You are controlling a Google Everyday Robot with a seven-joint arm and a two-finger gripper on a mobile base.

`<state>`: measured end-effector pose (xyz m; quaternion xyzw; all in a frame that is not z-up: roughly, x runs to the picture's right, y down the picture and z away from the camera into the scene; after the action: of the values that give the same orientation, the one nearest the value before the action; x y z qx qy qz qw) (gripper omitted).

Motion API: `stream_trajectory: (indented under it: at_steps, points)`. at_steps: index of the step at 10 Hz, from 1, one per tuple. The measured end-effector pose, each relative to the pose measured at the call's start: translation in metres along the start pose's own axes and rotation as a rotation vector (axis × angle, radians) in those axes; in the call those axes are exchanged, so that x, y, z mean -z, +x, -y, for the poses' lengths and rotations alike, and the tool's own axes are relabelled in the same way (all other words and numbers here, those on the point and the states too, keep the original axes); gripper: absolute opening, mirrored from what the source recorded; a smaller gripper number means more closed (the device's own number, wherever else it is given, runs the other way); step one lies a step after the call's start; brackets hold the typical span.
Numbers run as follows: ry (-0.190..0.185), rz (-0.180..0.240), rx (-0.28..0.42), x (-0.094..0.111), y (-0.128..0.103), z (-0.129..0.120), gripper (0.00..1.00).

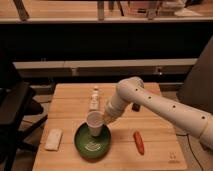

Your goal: Place the ceramic cup in the ceramic bowl

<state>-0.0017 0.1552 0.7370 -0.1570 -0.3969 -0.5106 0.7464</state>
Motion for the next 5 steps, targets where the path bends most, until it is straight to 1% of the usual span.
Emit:
stream_trajectory:
  at_steps: [1, 2, 3, 5]
  points:
    - [0.003, 0.001, 0.003, 0.0000, 0.0001, 0.0004, 0.33]
    - [0.004, 0.003, 0.008, -0.0006, -0.0001, 0.0008, 0.40]
    - [0.001, 0.005, 0.012, -0.0007, -0.0006, 0.0011, 0.50]
    - [-0.002, 0.001, 0.011, -0.0005, -0.0005, 0.0008, 0.72]
